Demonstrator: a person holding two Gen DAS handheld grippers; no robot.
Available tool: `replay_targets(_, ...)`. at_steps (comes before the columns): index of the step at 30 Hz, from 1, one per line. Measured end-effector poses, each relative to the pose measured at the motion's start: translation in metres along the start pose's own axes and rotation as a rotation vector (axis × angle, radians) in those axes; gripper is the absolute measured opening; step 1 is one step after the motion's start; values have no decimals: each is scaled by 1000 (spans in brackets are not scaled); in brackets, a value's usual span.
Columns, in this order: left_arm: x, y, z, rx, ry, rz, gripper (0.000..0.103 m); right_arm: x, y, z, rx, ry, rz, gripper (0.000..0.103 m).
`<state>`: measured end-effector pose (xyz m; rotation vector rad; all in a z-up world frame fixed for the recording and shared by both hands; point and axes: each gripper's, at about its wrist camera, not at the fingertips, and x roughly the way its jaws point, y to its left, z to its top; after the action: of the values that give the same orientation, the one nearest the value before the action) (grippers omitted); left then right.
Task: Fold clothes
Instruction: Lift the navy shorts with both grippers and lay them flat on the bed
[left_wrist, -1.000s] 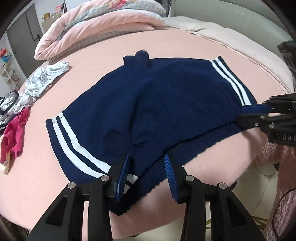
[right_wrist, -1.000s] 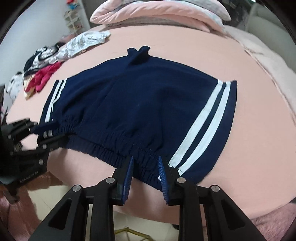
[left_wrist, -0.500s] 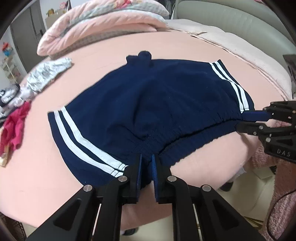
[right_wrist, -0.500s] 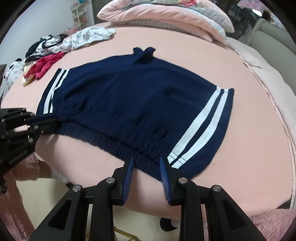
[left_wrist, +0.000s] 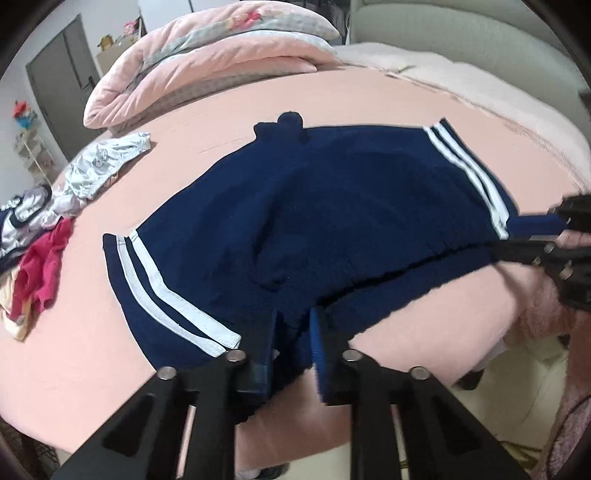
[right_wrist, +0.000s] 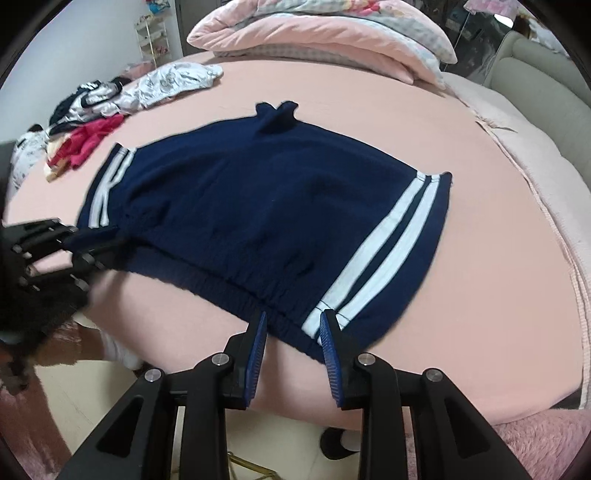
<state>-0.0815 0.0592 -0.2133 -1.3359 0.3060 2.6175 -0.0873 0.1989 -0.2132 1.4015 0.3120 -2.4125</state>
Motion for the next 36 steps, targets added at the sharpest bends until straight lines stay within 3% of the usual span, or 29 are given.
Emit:
replay_targets(3,-4,7,1,-40,-5,-23,6,7,3,2,-22,-1,-28,26)
replay_targets(6,-13,4,1,-19,-25,-32,6,8,2,4,-19,-13,-39,17)
replay_targets(7,-15,2,1,-12,-25,-33,6,6,1,4,-14,-19,-40,8)
replay_targets(8,-17,1,1,-5,-24,-34,6,4,-1,4,-10,-22,-34,5)
replay_targets(12,-13,2,-6,11,15,-43,6,2,-13,-1,40,22,84,4)
replay_targets(15,-7,2,-11,-7,68,-73,8,11,-18,-10,62,87,107,4)
replay_targets(18,-18,16,-6,-90,62,-170,14,2,-23,-10,90,61,131,4)
replay_targets(20,-33,31,-3,-165,8,-218,15,-8,-28,-8,113,6,158,4)
replay_targets(22,-46,46,1,-233,-75,-195,16,-13,-31,-2,127,-48,141,5)
replay_targets(23,-45,51,3,-248,-79,-154,16,-16,-32,0,135,-75,132,5)
replay_targets(27,-7,61,-5,-253,123,-4,16,-3,-36,0,140,-10,74,5)
replay_targets(30,-6,70,-19,-281,158,5,16,1,-41,-9,140,50,62,5)
replay_targets(33,-16,79,-20,-296,167,25,20,-8,-54,-15,202,31,112,5)
replay_targets(34,-22,79,-17,-308,134,1,20,-13,-60,-15,237,5,138,6)
replay_targets(36,-32,77,-10,-327,69,-50,20,-14,-68,-11,273,-24,105,8)
